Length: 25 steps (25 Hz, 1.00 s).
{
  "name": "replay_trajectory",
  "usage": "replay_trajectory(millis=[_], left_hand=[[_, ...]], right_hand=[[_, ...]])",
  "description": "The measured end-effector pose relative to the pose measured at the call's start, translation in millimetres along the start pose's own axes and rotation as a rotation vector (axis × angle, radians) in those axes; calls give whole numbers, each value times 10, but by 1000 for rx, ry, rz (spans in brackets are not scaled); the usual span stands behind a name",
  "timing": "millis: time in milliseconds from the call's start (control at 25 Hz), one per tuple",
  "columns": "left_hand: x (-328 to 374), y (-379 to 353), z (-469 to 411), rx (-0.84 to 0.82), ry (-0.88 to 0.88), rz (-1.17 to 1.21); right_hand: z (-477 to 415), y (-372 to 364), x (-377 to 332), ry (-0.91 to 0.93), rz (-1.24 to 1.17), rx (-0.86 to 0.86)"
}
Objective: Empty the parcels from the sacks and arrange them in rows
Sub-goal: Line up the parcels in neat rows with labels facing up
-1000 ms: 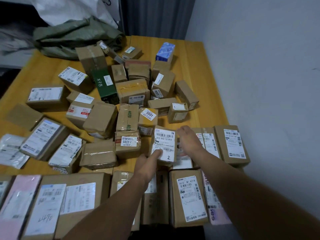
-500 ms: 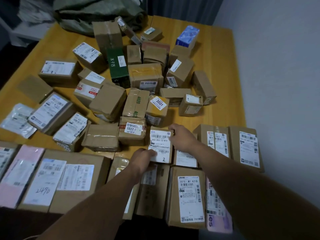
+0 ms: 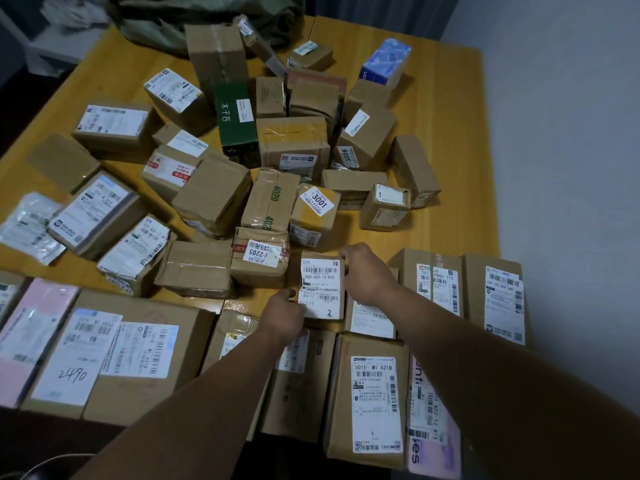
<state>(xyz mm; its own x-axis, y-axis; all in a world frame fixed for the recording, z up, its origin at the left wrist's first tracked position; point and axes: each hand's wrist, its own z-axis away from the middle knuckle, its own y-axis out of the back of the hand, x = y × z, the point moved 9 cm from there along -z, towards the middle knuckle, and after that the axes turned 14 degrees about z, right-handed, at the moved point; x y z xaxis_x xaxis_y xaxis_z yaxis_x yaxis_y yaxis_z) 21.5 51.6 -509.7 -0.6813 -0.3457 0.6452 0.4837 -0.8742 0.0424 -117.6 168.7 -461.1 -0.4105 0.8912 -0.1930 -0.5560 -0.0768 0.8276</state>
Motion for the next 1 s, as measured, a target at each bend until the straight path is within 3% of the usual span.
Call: replay_trajectory(millis=[120, 320, 720, 1000], left_hand=[[127, 25, -16, 31, -97, -194], [175, 44, -9, 45, -139, -278], [110, 36, 28, 59, -123, -250], [463, 376, 238, 221, -184, -386]], right_hand=[[-7, 45, 51, 1, -21, -6], [10, 102, 415, -131, -192, -14], [67, -2, 229, -61, -212, -53], [-7, 255, -228, 25, -225, 34]])
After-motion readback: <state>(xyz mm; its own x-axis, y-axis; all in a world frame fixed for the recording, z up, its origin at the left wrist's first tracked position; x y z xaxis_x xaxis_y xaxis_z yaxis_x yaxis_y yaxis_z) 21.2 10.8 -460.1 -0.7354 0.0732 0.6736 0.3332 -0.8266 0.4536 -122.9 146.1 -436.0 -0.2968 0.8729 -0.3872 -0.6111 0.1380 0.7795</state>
